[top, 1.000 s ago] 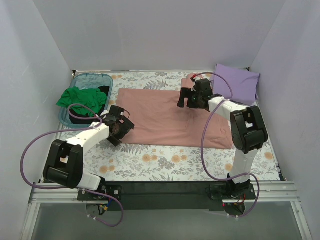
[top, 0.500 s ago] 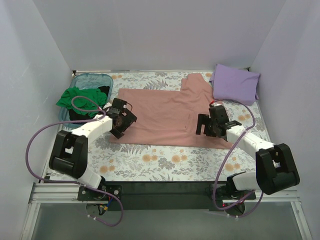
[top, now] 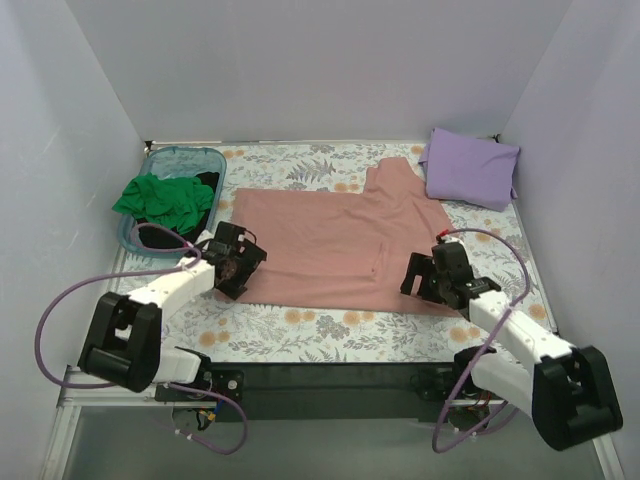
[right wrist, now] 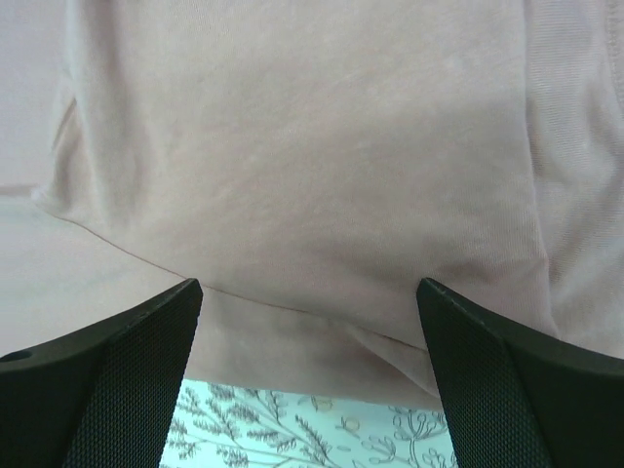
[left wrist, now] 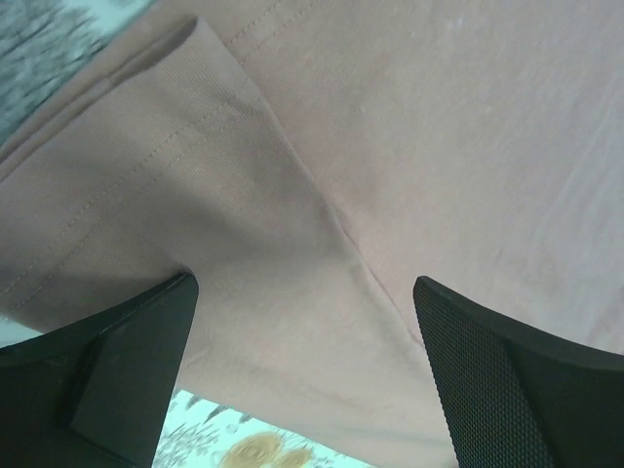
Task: Fold and stack the t-shirts
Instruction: Fold the tshirt
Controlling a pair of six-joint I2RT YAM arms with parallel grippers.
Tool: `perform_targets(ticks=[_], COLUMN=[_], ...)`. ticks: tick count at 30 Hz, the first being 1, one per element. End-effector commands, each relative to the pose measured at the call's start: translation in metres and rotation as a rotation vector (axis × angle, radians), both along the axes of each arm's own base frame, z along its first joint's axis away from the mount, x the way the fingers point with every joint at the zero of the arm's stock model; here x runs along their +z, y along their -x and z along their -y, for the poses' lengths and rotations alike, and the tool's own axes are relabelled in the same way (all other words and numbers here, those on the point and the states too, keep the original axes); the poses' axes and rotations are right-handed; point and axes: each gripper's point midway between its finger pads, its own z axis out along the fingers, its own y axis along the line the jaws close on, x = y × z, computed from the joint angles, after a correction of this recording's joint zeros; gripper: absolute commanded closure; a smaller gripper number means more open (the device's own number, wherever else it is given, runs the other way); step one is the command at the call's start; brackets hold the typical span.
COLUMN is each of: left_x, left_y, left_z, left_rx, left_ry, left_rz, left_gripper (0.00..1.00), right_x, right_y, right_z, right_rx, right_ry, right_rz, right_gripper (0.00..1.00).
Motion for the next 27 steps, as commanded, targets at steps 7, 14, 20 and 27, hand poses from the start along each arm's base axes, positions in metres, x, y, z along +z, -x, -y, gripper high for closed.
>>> perform_targets(ticks=[7,14,20,27], left_x=[-0.03,0.013,0.062,0.094], left_y=[0.133,0.1,0.05,-0.032], left_z=[-0.047,-0.044,-0.048,-0.039], left_rx=[0.081,0.062,0.106,0.102], left_ry=[-0.1,-0.109,-0.205,-0.261], left_rz=[-0.271,-0.138,-0.079,-0.01], left_gripper=[0.06,0.05,0.05,0.05], right_x=[-0.024,0.035,0.113,0.141], right_y=[0.099,0.069,0.015,-0.043], right_z=[-0.003,-0.01,-0.012,-0.018], right_rx=[-0.069,-0.012,0.025,0.051], right_ry=[-0.18,-0.205,-0.16,-0.057], right_rz=[-0.207,-0.032,0.178,0.194], right_gripper=[0.02,0.02,0.02,0.02])
